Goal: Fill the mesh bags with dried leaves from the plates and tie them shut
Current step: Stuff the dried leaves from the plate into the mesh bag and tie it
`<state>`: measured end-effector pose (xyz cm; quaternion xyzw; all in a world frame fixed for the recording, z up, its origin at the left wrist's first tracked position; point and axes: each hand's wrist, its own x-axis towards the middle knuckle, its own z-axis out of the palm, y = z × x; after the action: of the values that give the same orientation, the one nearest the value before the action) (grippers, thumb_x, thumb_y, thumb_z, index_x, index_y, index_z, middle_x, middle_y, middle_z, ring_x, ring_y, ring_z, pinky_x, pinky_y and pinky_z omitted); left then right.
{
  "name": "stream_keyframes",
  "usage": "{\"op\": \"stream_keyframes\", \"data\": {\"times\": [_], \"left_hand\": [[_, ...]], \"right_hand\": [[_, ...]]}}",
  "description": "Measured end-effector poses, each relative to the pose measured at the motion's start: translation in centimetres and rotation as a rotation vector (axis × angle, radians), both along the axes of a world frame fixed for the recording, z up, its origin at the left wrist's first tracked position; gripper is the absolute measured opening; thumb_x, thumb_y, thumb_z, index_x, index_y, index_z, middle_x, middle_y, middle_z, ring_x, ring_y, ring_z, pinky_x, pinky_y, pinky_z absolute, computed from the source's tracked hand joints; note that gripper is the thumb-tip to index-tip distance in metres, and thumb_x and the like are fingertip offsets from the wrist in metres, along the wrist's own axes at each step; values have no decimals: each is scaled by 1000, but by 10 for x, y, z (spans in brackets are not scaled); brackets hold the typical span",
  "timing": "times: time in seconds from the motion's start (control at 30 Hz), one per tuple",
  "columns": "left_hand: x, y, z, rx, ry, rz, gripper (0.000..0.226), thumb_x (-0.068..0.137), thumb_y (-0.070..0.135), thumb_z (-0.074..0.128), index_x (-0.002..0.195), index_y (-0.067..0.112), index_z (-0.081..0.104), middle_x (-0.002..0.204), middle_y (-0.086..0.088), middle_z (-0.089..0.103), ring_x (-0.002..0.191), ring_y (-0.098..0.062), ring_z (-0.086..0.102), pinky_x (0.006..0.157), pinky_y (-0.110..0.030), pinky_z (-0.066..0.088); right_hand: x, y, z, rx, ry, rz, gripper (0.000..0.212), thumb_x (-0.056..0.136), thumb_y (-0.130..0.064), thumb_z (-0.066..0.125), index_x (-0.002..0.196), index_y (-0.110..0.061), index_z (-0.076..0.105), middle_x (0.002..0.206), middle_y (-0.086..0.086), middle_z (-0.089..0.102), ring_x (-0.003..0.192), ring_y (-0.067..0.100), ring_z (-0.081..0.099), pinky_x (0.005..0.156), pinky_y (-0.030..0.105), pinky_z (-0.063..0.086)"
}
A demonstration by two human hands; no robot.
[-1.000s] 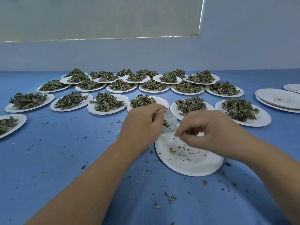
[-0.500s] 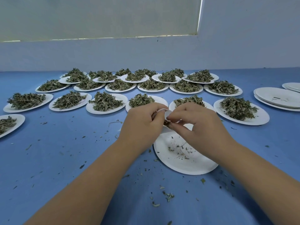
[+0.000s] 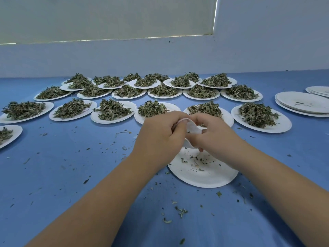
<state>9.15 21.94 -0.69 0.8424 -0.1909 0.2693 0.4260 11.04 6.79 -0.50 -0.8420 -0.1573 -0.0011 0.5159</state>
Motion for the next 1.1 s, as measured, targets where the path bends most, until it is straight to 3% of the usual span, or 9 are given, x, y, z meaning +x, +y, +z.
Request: {"op": "stream_keyframes", "data": {"times": [0.17, 0.27, 0.33, 0.4, 0.6, 0.7, 0.9, 1.0, 1.1], "left_hand": [[-1, -3, 1, 53, -16, -17, 26, 89, 17, 53, 97, 28, 74, 66, 14, 64, 59, 2, 53, 52, -8, 31], [-1, 0, 3, -1, -19, -9, 23, 89, 17, 52, 93, 25, 74, 72, 13, 67, 66, 1, 59, 54, -9, 38], [-2, 1, 5, -43, -23, 5, 22, 89, 15, 53, 91, 25, 73, 71, 12, 67, 65, -1, 59, 52, -10, 40], [-4, 1, 6, -79, -10, 5, 22, 90, 13, 54, 91, 26, 72, 68, 15, 65, 60, 2, 57, 51, -7, 37], [-8, -2, 7, -39, 25, -40, 23, 92, 11, 54, 94, 22, 73, 65, 7, 63, 57, -5, 54, 51, -10, 36], [-10, -5, 7, -11, 26, -58, 23, 93, 14, 54, 97, 23, 74, 67, 3, 65, 58, -7, 57, 50, -18, 41], [-15, -13, 4, -28, -38, -109, 23, 90, 12, 54, 98, 20, 74, 63, 3, 65, 52, -10, 53, 46, -10, 34], [-10, -7, 6, -63, -16, -117, 24, 93, 10, 54, 97, 23, 74, 66, -1, 65, 53, -8, 52, 48, -13, 36], [-5, -2, 9, -149, 32, -72, 26, 94, 10, 55, 92, 30, 71, 72, 6, 67, 65, -11, 58, 55, -23, 46]], "right_hand": [[1, 4, 1, 26, -6, -10, 22, 88, -22, 59, 92, -1, 64, 61, 1, 54, 47, 8, 50, 48, 25, 46], [-1, -2, 4, 130, 118, 80, 24, 92, -27, 60, 98, -6, 67, 72, 7, 59, 58, 11, 58, 57, 26, 52], [-4, -8, 7, 259, 281, 231, 19, 91, -20, 64, 109, -15, 67, 91, 14, 64, 74, 19, 66, 64, 30, 54], [-8, -9, 6, 326, 351, 343, 36, 83, -8, 66, 116, -20, 64, 100, 12, 65, 83, 25, 69, 70, 32, 56], [-10, 7, 5, 329, 140, 191, 38, 77, 13, 58, 101, -14, 70, 84, 4, 67, 68, 14, 63, 60, 25, 54], [-8, 4, 7, 314, 100, 134, 25, 80, 6, 59, 96, -9, 72, 77, 10, 67, 60, 15, 60, 55, 26, 51], [-5, 1, 7, 157, -99, -62, 13, 76, -2, 62, 78, -13, 69, 52, -1, 62, 42, 14, 55, 41, 25, 44], [-2, -6, 11, 228, 40, 22, 4, 83, -11, 68, 86, -10, 70, 64, 4, 66, 52, 15, 59, 47, 26, 48], [4, -18, 15, 368, 241, 145, 20, 86, -12, 69, 104, -5, 69, 86, 11, 67, 71, 20, 64, 61, 25, 54]]}}
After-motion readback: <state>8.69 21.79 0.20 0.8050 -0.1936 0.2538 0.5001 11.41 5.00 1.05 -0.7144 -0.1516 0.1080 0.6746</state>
